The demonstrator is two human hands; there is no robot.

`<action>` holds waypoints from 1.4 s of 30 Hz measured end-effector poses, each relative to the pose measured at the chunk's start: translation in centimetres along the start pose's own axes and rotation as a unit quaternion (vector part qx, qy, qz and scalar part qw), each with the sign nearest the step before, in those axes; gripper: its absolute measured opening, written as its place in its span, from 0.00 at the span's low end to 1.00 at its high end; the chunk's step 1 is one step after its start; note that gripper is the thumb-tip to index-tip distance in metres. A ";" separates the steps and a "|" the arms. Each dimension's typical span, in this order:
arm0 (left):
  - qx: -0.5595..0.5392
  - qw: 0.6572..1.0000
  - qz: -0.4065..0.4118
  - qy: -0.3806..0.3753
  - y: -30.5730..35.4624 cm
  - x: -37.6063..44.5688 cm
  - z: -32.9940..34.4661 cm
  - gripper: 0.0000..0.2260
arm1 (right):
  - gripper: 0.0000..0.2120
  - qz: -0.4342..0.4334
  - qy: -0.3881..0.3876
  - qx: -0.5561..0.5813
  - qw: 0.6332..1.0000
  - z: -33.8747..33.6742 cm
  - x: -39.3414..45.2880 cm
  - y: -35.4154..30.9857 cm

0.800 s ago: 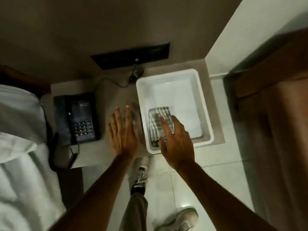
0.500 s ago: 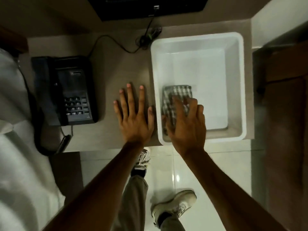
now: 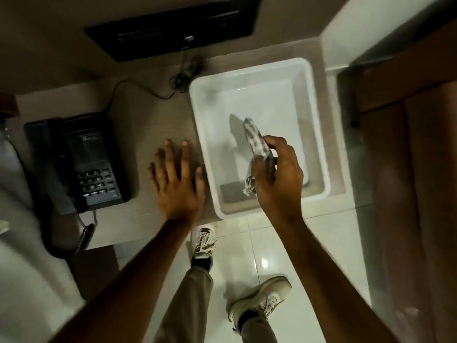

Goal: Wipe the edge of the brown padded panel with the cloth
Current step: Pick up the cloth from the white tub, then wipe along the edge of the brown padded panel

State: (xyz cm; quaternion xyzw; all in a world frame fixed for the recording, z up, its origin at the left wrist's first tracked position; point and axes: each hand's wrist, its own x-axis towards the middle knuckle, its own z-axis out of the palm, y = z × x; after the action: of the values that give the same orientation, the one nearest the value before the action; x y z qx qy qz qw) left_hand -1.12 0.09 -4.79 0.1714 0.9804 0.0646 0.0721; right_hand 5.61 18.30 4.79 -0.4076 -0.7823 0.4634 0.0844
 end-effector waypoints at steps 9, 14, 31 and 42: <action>0.054 0.984 0.143 0.086 10.2 4.6 -13.6 0.26 | 0.20 -0.006 0.134 -0.154 0.979 -19.5 -6.3 2.7; 0.013 0.882 0.466 0.070 33.7 -4.1 -16.0 0.25 | 0.21 0.155 0.268 -0.071 0.948 -31.5 -16.0 11.3; 0.186 0.229 0.950 -0.106 66.3 -53.9 0.6 0.30 | 0.19 0.493 0.698 0.488 0.177 -35.0 -35.8 37.0; 0.128 0.094 0.987 0.023 63.9 -52.4 14.1 0.31 | 0.18 0.360 0.707 0.609 -0.023 -33.4 -19.7 46.7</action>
State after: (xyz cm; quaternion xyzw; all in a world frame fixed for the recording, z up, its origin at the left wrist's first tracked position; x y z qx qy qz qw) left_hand 70.79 43.03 -2.75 0.9917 -0.0666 -0.0438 -0.1012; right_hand 61.65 37.23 -8.87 0.5487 -0.5063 -0.2081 -0.6319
